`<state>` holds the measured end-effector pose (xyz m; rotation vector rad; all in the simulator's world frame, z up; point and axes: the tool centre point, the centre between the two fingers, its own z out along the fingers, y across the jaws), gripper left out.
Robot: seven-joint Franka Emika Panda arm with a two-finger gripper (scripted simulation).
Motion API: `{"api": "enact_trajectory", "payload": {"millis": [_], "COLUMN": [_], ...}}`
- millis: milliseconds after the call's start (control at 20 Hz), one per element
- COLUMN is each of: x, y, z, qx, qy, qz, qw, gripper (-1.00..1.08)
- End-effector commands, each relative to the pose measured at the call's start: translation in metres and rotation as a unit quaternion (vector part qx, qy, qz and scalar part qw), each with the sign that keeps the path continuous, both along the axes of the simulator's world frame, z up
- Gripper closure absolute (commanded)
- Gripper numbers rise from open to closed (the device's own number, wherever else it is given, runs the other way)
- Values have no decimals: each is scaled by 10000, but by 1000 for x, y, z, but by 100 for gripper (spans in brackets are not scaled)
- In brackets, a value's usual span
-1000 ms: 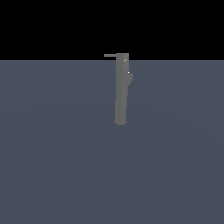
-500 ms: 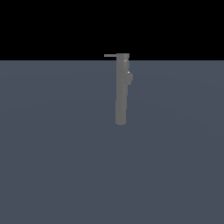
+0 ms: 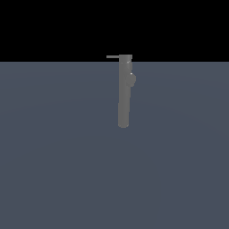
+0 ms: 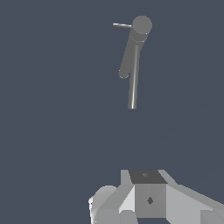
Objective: Turn on the faucet by rotating a designated handle.
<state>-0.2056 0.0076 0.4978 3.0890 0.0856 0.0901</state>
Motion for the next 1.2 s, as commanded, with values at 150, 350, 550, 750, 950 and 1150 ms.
{"api": "enact_trajectory", "payload": {"millis": [150,350,550,750,950,1150], "x": [34,67,100,133,165,197], "y": [1,2,2,2,3,2], "z": [-4,-11,-21,-35,-52,-72], "qx": [21,41,64,88,112,138], "qy": [30,58,85,113,141,169], "qz": [-30,-59,-91,-124,-159,-196], "qw": [10000,10000,9999,9998,9997,9996], "gripper": [108,108,108,108,108,108]}}
